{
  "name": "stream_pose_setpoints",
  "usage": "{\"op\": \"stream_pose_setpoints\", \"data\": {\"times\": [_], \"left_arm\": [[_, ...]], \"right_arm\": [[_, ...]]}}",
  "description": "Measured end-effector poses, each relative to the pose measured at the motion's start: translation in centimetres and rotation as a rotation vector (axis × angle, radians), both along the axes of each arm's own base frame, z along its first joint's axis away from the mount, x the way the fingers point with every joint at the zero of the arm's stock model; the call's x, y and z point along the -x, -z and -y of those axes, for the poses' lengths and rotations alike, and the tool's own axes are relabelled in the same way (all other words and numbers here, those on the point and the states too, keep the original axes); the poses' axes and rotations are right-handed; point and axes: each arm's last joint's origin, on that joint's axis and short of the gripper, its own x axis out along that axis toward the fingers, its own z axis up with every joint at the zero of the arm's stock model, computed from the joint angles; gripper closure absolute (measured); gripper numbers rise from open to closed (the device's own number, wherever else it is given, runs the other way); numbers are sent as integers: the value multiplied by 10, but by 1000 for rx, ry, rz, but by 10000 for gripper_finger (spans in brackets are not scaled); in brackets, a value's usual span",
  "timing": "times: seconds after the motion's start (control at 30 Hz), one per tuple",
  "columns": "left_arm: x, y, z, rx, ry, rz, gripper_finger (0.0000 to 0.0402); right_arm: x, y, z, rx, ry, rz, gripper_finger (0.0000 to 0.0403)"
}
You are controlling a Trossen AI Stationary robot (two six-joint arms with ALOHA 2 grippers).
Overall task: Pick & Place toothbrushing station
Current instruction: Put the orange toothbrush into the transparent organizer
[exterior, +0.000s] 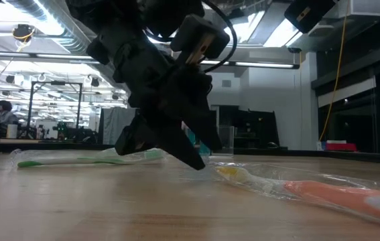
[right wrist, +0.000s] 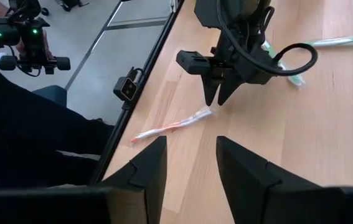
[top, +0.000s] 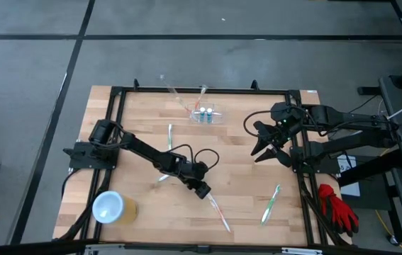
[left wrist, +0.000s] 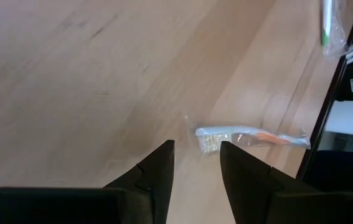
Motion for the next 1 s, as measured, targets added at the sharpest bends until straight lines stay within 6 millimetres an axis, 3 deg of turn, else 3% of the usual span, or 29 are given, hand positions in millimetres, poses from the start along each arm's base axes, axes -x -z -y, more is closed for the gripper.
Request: {"op": "stream_pose_setpoints", "data": {"times": [0.6, 0.83, 1.0], "left_arm": [[-4, 7, 0, 41, 19, 7, 326], [-5, 11, -3, 42, 9, -8, 391], [-8, 8, -2, 43, 9, 40, 399]], "right_arm": [[-1, 0, 0, 4, 4, 8, 263], [-1, 0, 0, 7, 8, 8, 263], [-1, 0, 0, 7, 8, 7, 263]]}}
